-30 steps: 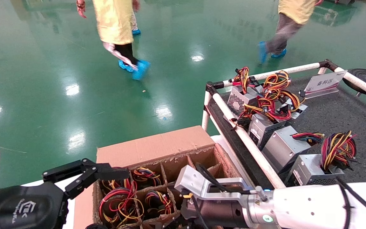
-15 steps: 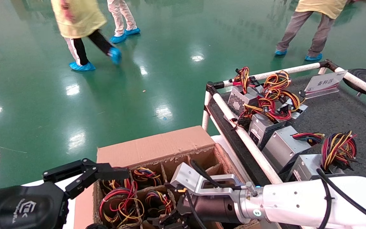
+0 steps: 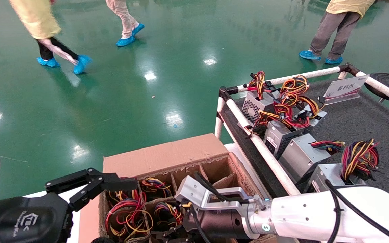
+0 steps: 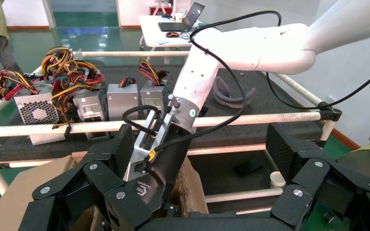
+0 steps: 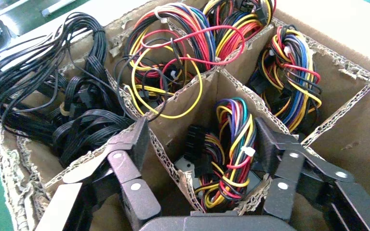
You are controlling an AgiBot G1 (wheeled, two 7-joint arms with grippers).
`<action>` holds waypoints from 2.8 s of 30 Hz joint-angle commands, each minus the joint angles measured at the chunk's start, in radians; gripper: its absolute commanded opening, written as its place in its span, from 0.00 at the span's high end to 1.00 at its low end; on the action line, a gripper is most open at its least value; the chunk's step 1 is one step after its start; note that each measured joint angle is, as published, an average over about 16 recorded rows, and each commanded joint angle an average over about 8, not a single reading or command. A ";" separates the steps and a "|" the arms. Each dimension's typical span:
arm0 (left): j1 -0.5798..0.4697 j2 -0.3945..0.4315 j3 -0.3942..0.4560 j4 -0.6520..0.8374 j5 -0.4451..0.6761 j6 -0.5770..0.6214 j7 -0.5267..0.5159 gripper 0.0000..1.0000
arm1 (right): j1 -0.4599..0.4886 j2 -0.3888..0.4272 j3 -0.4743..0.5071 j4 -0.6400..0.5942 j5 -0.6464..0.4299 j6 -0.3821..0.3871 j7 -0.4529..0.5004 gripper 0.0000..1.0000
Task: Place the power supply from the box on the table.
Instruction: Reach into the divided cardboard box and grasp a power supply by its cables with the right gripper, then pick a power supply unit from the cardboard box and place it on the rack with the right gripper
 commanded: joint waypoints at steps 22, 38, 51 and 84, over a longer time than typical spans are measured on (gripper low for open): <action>0.000 0.000 0.001 0.000 0.000 0.000 0.000 0.00 | 0.019 -0.013 0.004 -0.086 0.027 -0.030 -0.003 0.98; 0.000 0.000 0.001 0.000 -0.001 0.000 0.000 0.00 | 0.028 -0.022 0.040 -0.115 0.099 -0.049 -0.022 1.00; 0.000 0.000 0.001 0.000 -0.001 0.000 0.001 0.00 | 0.094 0.053 0.158 -0.123 0.286 -0.091 0.119 1.00; 0.000 -0.001 0.002 0.000 -0.001 -0.001 0.001 0.00 | 0.629 0.294 0.398 -0.354 0.355 0.108 0.252 1.00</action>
